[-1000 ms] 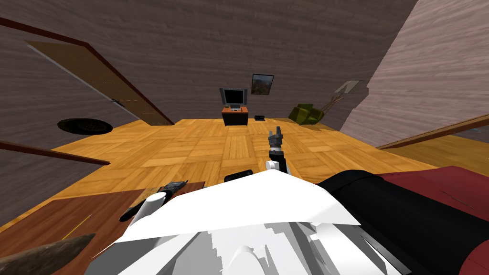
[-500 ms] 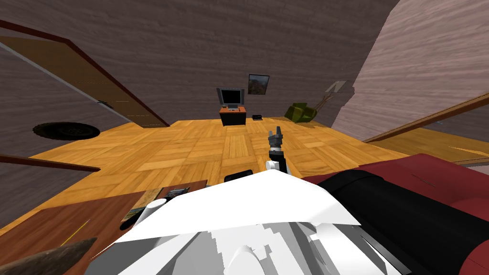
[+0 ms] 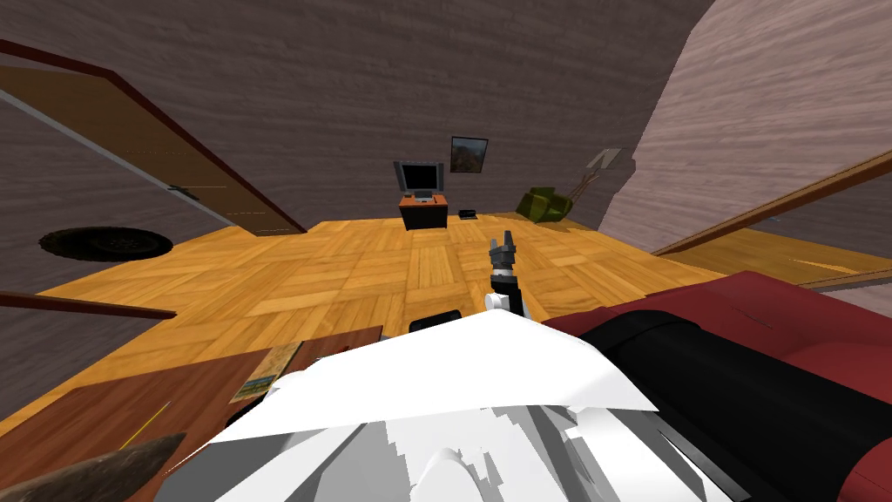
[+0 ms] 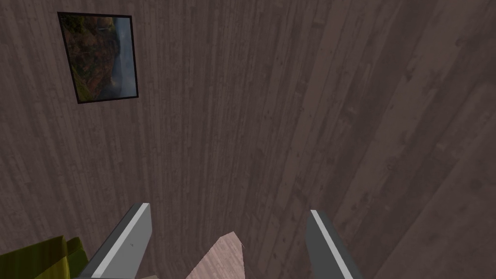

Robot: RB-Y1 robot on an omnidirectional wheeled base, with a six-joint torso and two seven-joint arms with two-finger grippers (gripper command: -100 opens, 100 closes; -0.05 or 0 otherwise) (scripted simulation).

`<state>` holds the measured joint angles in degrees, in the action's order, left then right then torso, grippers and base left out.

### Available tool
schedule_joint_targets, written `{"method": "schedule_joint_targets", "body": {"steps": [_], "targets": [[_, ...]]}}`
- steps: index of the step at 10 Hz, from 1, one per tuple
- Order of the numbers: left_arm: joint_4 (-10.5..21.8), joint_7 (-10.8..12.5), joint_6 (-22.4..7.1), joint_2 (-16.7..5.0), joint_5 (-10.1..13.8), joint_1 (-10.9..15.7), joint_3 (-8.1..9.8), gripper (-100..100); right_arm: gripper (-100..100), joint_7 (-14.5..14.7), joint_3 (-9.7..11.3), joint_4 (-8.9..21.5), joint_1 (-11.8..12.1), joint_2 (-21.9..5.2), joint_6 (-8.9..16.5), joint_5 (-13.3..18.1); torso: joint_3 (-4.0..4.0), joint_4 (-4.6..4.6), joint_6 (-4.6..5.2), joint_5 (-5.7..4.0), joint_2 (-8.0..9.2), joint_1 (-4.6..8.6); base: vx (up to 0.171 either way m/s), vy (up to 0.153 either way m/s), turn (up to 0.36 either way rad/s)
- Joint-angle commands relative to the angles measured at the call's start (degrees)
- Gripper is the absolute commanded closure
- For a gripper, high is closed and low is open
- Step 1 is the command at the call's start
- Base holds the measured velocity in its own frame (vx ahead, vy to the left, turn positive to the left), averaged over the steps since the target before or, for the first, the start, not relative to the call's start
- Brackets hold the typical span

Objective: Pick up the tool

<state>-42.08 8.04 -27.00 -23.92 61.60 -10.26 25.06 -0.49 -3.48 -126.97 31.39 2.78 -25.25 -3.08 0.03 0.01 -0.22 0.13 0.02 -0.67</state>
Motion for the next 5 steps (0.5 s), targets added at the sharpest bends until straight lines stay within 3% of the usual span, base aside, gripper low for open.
{"method": "schedule_joint_targets", "body": {"steps": [1, 2, 5], "targets": [[2.9, -0.6, -0.8, 0.4, 0.8, -1.2, -1.04, -100, 0, 0.0, 0.0, 0.0, 0.0, 0.0, 0.0, 0.0, 0.00, 0.00, 0.00, 0.00, 0.00, 0.00, -0.073, 0.164, -0.058], [3.1, -0.6, -0.8, 0.4, 0.8, -1.2, -1.04, -100, 0, 0.0, 0.0, 0.0, 0.0, 0.0, 0.0, 0.0, 0.06, 0.02, -0.01, 0.04, 0.11, -0.19, -0.058, 0.135, -0.036], [4.5, -0.6, -1.1, 1.1, 0.8, -2.0, -1.71, -100, 0, 0.0, 0.0, 0.0, 0.0, 0.0, 0.0, 0.0, -0.09, -0.02, 0.01, -0.06, -0.17, 0.34, -0.003, 0.036, -0.006]]}}
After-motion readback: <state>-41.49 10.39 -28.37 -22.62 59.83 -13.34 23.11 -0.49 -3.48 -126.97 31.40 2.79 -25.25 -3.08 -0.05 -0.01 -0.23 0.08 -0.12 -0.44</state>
